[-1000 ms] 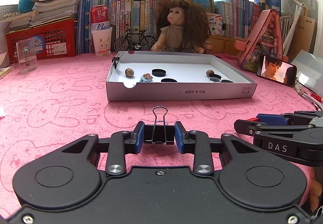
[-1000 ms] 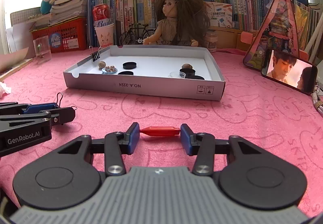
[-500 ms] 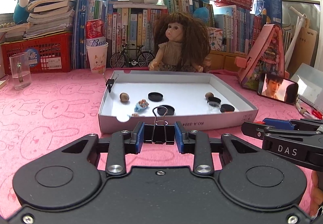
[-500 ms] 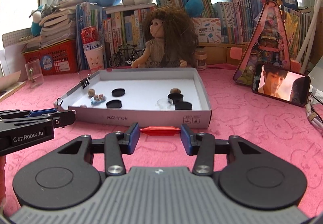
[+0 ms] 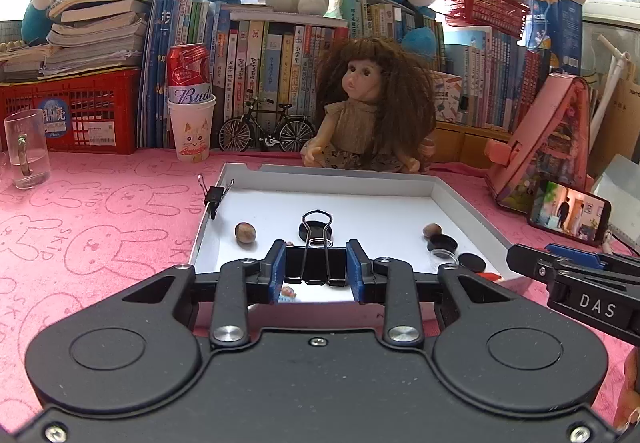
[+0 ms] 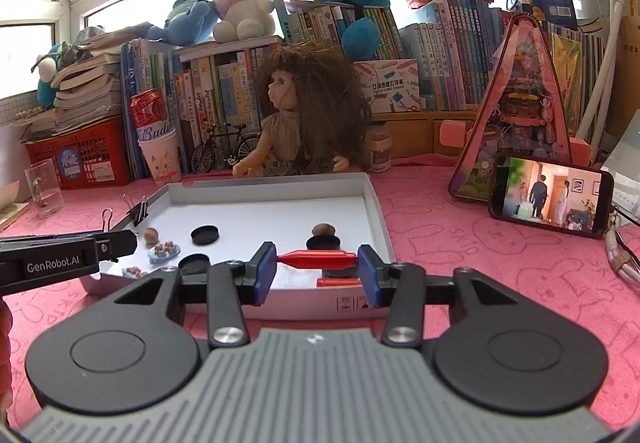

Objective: Organize rigid objects
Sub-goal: 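Carry the binder clip into the tray with the left tool while the right carries the red marker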

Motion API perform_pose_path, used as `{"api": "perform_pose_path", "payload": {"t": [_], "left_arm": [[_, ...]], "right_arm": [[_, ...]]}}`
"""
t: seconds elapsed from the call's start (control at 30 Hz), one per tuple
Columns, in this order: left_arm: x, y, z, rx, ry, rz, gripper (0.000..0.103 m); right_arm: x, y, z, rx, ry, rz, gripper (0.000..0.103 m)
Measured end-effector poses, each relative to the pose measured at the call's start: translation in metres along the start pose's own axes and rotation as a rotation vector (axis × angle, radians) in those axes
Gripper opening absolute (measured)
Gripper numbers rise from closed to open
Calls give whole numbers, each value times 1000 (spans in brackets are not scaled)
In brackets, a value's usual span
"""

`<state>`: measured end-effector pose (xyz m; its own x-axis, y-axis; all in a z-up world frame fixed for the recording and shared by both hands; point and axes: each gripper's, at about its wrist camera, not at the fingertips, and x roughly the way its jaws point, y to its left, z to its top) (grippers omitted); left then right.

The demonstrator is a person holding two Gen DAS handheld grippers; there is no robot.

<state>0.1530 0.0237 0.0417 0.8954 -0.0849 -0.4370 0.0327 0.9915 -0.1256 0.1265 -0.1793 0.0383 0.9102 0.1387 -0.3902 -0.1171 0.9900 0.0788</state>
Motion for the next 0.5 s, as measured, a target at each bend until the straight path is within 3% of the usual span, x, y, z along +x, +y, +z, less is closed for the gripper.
{"api": "perform_pose_path", "payload": {"t": [0.5], "left_arm": [[73,17,39,-67,72,10,30]], "right_arm": [[57,-12,32,61,-16,41,50]]}}
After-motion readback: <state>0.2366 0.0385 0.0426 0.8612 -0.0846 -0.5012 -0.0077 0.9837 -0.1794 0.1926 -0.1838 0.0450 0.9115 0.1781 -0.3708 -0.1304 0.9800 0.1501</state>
